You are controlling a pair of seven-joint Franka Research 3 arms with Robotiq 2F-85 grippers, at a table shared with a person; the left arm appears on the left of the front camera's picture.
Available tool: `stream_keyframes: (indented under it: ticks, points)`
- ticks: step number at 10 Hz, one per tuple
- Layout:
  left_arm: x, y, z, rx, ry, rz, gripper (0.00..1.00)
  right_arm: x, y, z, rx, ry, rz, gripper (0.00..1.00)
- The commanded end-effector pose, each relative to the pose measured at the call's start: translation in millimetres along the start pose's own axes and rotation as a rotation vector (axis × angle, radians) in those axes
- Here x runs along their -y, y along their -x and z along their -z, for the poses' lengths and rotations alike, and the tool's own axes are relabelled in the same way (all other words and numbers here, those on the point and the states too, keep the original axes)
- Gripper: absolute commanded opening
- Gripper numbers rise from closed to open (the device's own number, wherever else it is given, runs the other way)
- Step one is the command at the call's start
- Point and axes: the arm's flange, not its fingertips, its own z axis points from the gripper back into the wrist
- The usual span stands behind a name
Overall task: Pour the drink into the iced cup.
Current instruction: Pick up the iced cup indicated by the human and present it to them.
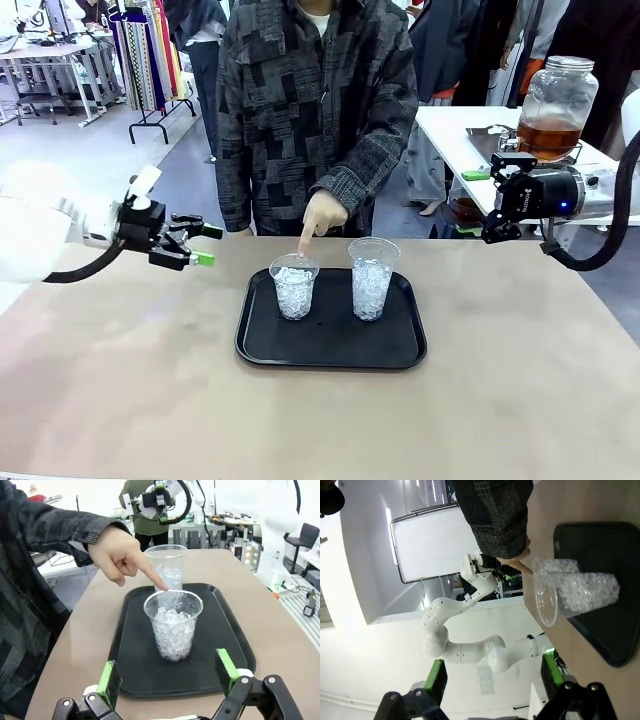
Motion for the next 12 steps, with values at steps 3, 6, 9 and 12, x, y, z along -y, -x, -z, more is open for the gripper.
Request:
stream_keyframes:
  ticks: [3,6,9,12]
  points:
    - [-5,18,31,0.037,-0.005,0.04,1.0,-1,0,0,0.002,-0.002,-0.008,1.0]
    - [0,29,52,0.057,-0.007,0.024,1.0,-1,0,0,0.002,-0.002,-0.008,1.0]
    - [3,39,69,0.051,-0.022,-0.007,1.0,-1,0,0,0.002,-0.002,-0.008,1.0]
    - [6,46,81,0.053,0.004,-0.023,1.0,-1,0,0,0.002,-0.002,-0.008,1.0]
